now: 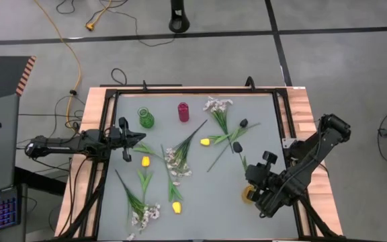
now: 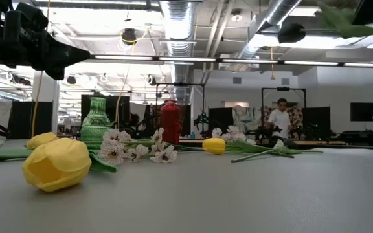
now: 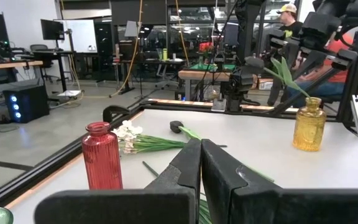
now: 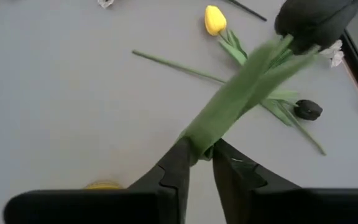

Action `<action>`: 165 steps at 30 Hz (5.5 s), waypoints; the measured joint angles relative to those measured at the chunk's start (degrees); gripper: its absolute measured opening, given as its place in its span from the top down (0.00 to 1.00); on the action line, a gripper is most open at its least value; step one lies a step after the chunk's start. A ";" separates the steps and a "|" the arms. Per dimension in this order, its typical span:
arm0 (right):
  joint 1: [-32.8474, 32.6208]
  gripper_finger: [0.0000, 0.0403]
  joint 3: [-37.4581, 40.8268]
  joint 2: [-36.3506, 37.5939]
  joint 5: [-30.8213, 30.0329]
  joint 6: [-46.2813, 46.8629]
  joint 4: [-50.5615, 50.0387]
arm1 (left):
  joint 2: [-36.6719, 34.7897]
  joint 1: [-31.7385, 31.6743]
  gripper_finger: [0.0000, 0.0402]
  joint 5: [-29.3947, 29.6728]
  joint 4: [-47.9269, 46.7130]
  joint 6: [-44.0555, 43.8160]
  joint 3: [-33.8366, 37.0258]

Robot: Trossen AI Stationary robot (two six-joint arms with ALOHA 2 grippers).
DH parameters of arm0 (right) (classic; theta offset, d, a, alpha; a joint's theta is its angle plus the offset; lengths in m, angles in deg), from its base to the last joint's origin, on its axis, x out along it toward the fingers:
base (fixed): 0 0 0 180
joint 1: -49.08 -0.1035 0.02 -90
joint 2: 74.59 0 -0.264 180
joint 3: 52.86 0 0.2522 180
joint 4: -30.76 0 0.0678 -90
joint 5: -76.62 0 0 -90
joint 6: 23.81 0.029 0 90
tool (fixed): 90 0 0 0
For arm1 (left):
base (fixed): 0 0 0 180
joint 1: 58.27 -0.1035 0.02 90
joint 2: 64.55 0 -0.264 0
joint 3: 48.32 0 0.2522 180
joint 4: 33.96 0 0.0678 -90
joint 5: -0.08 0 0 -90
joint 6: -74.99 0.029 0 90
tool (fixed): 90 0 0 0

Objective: Sort flowers into vase by color
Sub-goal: Put the bottom black tulip into the yellow vase, then put the right black tulip into the yellow vase

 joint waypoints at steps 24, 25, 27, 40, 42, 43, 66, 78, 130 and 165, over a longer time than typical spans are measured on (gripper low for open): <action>0.10 0.64 -8.75 0.00 13.22 0.09 -1.66 | 0.01 -0.01 1.00 0.00 0.00 0.02 0.02; 0.13 0.64 -9.06 0.00 14.23 0.10 -1.74 | 0.01 -0.02 1.00 0.00 0.00 0.01 0.02; 0.13 0.64 -9.59 0.00 15.92 0.11 -1.77 | 0.02 -0.01 1.00 -0.01 0.00 0.00 0.01; 0.13 0.68 -12.96 0.00 22.26 0.11 -4.97 | 0.02 -0.02 1.00 -0.02 0.00 0.00 0.00; 0.13 0.68 -13.92 0.00 22.82 0.11 -6.36 | 0.01 -0.02 1.00 -0.01 0.00 0.00 0.01; 0.13 0.68 -14.45 0.00 22.97 0.11 -7.10 | 0.00 -0.01 1.00 -0.01 0.00 0.01 0.01; 4.45 0.71 -17.63 17.73 1.27 -8.64 -9.57 | 0.02 0.00 1.00 -0.02 -0.02 0.00 0.02; 20.13 0.71 -17.60 22.42 -8.75 -20.55 -8.95 | 0.00 0.00 1.00 0.00 0.96 -2.47 0.02; 73.78 0.71 5.87 -0.34 39.03 -20.33 8.75 | 0.02 0.00 1.00 1.03 0.17 -2.60 0.02; 70.66 0.71 28.51 -0.50 34.69 1.03 43.24 | 0.01 0.00 1.00 1.05 0.16 -2.58 0.02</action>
